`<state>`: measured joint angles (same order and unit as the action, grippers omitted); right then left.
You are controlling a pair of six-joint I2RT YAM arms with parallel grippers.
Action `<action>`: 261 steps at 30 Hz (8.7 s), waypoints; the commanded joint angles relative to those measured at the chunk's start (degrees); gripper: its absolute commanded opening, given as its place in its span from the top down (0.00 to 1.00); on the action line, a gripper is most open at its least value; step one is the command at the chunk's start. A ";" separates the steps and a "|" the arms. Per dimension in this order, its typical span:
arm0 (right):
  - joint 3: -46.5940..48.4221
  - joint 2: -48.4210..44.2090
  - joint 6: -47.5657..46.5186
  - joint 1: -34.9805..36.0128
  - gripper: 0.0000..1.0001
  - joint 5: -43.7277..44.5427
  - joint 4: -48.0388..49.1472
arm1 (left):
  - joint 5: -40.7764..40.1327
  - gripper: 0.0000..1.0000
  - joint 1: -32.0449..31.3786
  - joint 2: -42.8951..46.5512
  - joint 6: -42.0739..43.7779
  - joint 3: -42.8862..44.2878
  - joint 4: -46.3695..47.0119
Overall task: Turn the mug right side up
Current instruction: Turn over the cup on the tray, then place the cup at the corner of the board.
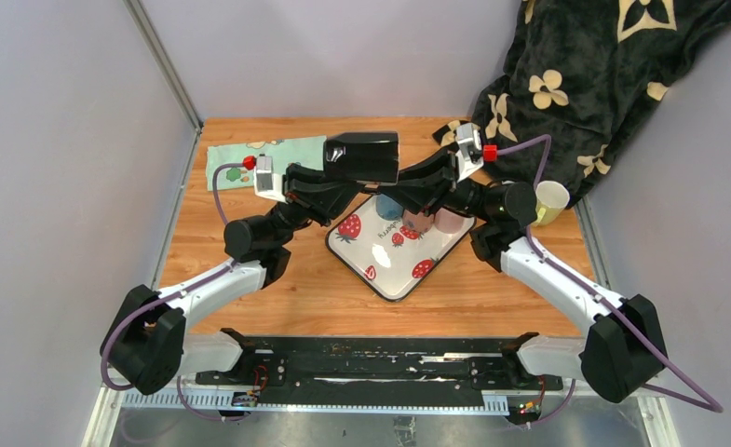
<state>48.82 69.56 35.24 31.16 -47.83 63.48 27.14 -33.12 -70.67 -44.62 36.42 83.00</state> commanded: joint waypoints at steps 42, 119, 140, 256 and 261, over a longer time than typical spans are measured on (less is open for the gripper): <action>4.81 2.88 1.83 4.79 0.69 4.28 3.40 | -1.12 1.00 -2.48 0.82 0.50 1.90 5.33; 2.15 -10.33 -9.07 4.75 1.00 13.13 -11.29 | -2.02 0.31 -2.42 -0.63 3.77 -1.82 5.30; 3.27 -17.24 -17.23 4.77 1.00 20.02 -25.13 | 1.33 0.26 -2.38 0.12 12.02 -2.94 -7.13; -4.79 3.43 -16.42 -47.28 0.96 72.84 -67.80 | -8.55 0.24 -3.46 14.22 49.08 -0.48 -70.54; -4.61 3.92 -16.40 -47.33 0.84 72.21 -68.19 | -8.46 0.24 -3.49 14.33 49.10 -0.48 -70.53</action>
<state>41.85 73.23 19.05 -15.18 24.86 -7.14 17.87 -36.21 -56.55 4.08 36.60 10.26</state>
